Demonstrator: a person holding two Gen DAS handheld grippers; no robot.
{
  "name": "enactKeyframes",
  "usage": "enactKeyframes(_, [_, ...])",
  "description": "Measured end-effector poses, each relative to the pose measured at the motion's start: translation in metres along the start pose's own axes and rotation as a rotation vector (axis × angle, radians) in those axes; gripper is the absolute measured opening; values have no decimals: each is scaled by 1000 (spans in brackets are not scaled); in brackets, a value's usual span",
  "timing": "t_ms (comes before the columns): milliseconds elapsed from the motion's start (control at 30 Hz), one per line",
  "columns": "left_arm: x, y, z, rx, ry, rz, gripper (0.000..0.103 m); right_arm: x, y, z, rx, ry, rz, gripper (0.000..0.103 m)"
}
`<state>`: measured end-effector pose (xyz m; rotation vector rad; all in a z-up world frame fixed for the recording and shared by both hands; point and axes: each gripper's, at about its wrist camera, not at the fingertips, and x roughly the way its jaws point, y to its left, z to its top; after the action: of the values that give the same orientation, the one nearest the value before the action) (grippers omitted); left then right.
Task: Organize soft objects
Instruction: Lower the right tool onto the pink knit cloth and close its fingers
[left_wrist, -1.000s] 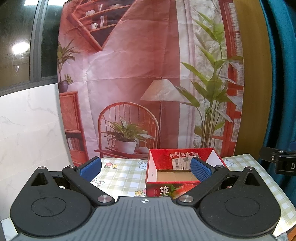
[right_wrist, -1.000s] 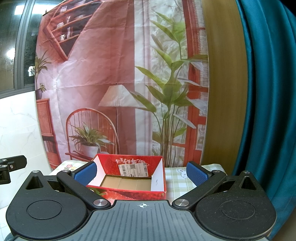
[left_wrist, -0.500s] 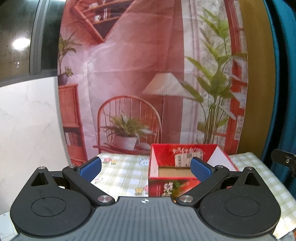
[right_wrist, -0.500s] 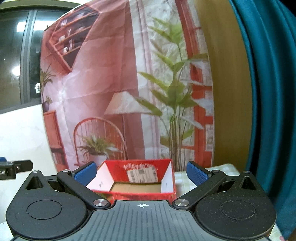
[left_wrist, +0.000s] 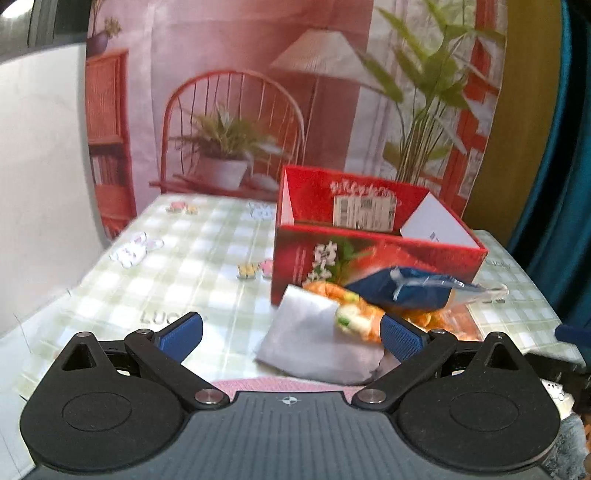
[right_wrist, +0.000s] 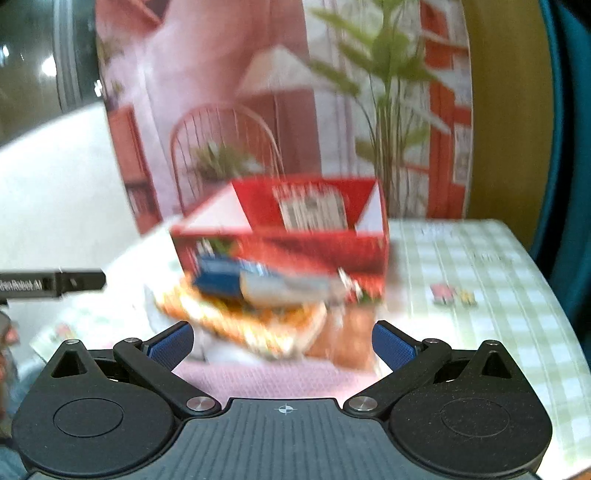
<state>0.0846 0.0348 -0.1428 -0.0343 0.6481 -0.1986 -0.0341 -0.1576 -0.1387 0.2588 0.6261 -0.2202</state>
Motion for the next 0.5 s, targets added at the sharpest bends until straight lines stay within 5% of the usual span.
enactKeyframes(167, [18,6,-12,-34,47,-46,103,23,13,-18,-47,152,36,95])
enactKeyframes(500, [46,20,-34,-110,175,-121,96,52,-2,-24,8,239,73,53])
